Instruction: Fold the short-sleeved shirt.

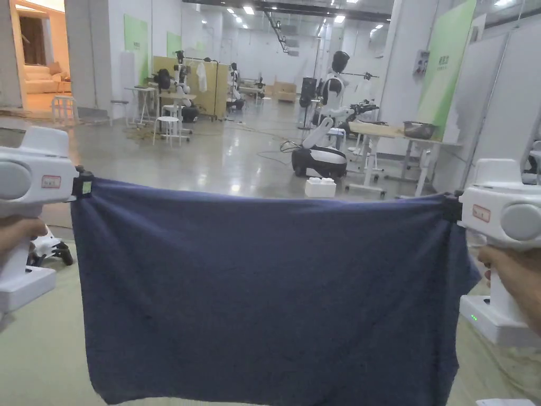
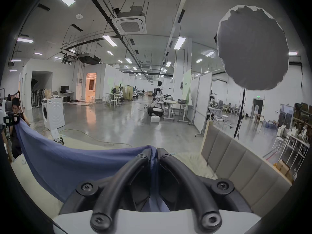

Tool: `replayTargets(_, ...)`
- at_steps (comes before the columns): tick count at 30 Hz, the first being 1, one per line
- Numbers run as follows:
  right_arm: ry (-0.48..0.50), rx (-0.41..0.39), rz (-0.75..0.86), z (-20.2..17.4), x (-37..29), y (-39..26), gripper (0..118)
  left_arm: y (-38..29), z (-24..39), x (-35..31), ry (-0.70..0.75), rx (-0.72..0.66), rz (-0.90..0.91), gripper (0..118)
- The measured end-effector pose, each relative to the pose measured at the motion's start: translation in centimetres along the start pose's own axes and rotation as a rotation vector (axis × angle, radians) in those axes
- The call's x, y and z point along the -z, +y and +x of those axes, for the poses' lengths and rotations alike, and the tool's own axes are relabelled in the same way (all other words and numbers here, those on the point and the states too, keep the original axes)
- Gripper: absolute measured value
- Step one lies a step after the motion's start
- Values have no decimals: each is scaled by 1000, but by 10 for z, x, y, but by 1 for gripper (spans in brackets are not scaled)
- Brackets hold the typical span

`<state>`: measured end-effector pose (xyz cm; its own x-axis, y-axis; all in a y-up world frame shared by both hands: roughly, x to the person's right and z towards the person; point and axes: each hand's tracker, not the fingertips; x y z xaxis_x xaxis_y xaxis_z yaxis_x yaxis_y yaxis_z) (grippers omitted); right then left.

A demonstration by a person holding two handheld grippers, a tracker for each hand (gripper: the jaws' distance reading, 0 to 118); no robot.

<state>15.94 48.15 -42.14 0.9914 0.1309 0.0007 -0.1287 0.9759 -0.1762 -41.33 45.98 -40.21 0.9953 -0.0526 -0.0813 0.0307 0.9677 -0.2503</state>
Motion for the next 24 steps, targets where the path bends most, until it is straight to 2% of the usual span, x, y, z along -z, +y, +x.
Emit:
replayTargets(8,-37,-11,60,4,27,74,4,77,6,11,24,-6,65,0)
replayTargets(14,-54,-19,88,16,38,98,4,110,6,28,37,7,88,0)
replayTargets(19,-50,-17,81,18,40,77,4,97,14,33,41,17,79,0)
replayTargets(24,-41,-1,30,19,41,21,4,49,22,42,32,25,37,0)
